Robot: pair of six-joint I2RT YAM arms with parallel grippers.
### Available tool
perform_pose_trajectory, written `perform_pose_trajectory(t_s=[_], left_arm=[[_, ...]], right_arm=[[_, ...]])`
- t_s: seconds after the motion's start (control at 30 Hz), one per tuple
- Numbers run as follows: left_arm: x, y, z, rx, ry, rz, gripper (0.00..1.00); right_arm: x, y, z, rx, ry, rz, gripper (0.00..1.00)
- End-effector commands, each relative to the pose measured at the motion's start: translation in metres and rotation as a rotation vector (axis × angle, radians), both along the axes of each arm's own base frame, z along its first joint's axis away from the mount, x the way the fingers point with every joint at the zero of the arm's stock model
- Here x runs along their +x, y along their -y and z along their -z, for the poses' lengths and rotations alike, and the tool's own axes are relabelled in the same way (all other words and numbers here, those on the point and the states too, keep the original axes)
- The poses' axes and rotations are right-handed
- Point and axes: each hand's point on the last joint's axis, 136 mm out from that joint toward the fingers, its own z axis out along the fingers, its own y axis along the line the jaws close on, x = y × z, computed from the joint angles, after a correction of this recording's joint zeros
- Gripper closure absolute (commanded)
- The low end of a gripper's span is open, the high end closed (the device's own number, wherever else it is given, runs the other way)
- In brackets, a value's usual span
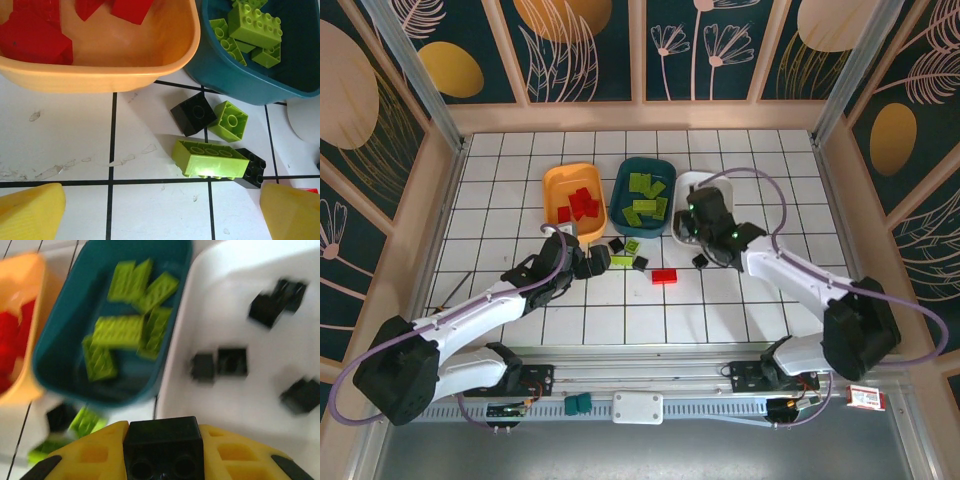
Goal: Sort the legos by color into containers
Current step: Place the lego in the container, then pick up the lego from the middle-left of the table.
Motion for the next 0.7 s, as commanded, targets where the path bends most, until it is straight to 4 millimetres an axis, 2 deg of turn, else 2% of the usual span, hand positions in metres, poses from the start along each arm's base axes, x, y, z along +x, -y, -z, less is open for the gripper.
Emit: perform_pose_trajectory(t_s=[0.0, 0.07, 0.1, 0.13, 0.2, 0.23, 0.33, 0.47, 0.53, 0.67], left_arm=[[0.002, 0.006, -0.003, -0.023, 0.01, 0.014, 0.01], [0.001, 0.007, -0.002, -0.023, 0.006, 0.017, 0.01], [0.001, 0.006, -0.002, -0.021, 0.004, 0.016, 0.01], [0.001, 0.006, -0.002, -0.021, 0.005, 0.017, 0.01], [0.0, 0.007, -0.003, -0.02, 0.008, 0.023, 0.02], [0.0, 0.006, -0.003, -0.02, 0.009, 0.023, 0.01], [-0.001, 0.012, -0.005, -0.029, 0.01, 0.055, 0.02], [-0.005, 0.036, -0.017, -0.04, 0.049, 0.161, 0.04], [-0.007, 0.053, -0.022, 0.025, 0.075, 0.212, 0.04], [-0.01, 0.095, -0.013, 0.101, 0.055, 0.338, 0.06]], right_arm=[[0.044, 0.014, 0.012, 0.013, 0.011, 0.063, 0.76], [0.062, 0.023, 0.024, 0.013, -0.012, 0.108, 0.69], [0.069, 0.027, 0.03, 0.011, -0.027, 0.124, 0.61], [0.075, 0.029, 0.034, 0.015, -0.038, 0.129, 0.49], [0.08, 0.027, 0.029, 0.019, -0.028, 0.129, 0.35], [0.081, 0.026, 0.023, 0.03, -0.012, 0.127, 0.32], [0.074, 0.02, 0.001, 0.064, 0.035, 0.106, 0.28], [0.05, 0.012, -0.017, 0.08, 0.074, 0.08, 0.27], [0.033, 0.01, -0.018, 0.088, 0.079, 0.073, 0.26], [0.006, 0.026, -0.009, 0.136, 0.067, 0.116, 0.26]])
